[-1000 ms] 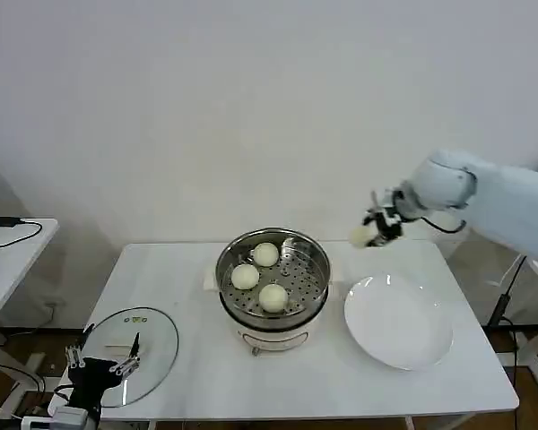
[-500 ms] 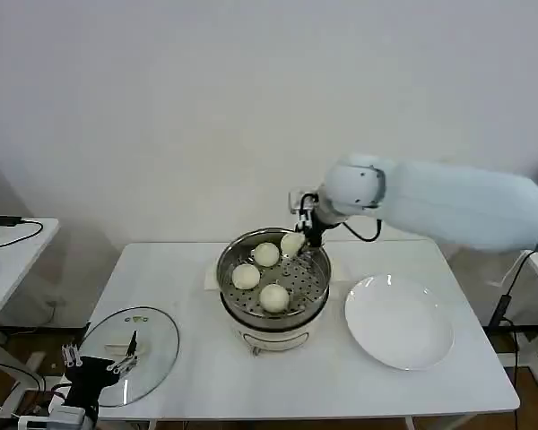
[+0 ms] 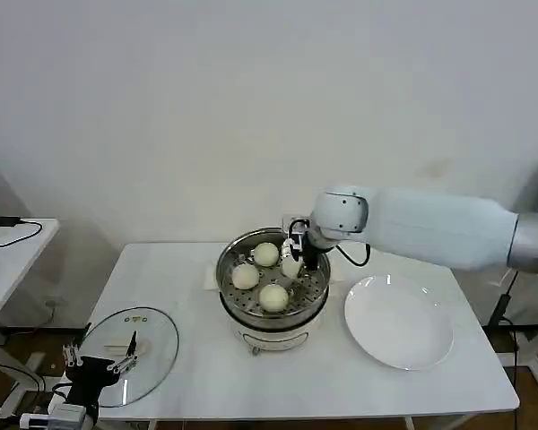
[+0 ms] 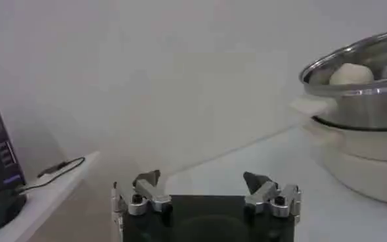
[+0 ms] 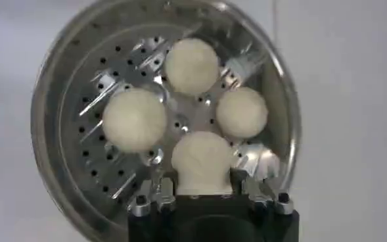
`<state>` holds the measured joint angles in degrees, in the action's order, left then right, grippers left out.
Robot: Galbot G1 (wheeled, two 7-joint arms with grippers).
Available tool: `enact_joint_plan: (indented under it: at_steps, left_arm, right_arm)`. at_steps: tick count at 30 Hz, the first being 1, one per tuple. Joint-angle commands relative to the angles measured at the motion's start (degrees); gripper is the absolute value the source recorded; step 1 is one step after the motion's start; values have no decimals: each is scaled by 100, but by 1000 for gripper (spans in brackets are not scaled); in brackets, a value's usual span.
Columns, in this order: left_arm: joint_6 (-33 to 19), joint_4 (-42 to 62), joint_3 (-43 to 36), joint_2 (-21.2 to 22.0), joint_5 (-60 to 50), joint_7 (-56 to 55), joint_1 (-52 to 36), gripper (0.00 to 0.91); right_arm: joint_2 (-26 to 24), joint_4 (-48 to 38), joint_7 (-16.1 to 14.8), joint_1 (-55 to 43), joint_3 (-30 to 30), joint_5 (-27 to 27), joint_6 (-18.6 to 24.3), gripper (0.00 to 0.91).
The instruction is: Take steamed baozi put them in steamer then cover it.
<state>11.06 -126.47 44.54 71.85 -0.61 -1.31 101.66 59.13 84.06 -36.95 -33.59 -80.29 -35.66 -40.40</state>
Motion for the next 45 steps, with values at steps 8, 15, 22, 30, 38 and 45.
enact_joint_plan:
  at_steps: [8, 15, 22, 30, 38, 45]
  left_arm:
    - [6, 13, 19, -6, 1, 9, -5, 907]
    - [2, 8, 26, 5, 1, 8, 1, 907]
    - [1, 15, 31, 8, 11, 7, -3, 907]
    - [19, 5, 48, -9, 64, 7, -18, 907]
    - [74, -17, 33, -9, 223, 15, -98, 907]
    - [-105, 174, -29, 19, 352, -202, -182, 907]
  right_arm:
    - [178, -434, 18, 515, 197, 321, -118, 534]
    - [254, -551, 46, 591, 239, 358, -116, 534]
    - [219, -527, 60, 584, 263, 390, -117, 907]
    - [-220, 83, 204, 87, 513, 180, -121, 907]
    - [-1192, 1255, 1142, 9, 1111, -155, -96, 907]
    - [-2620, 2380, 3169, 1923, 2736, -80, 606, 907]
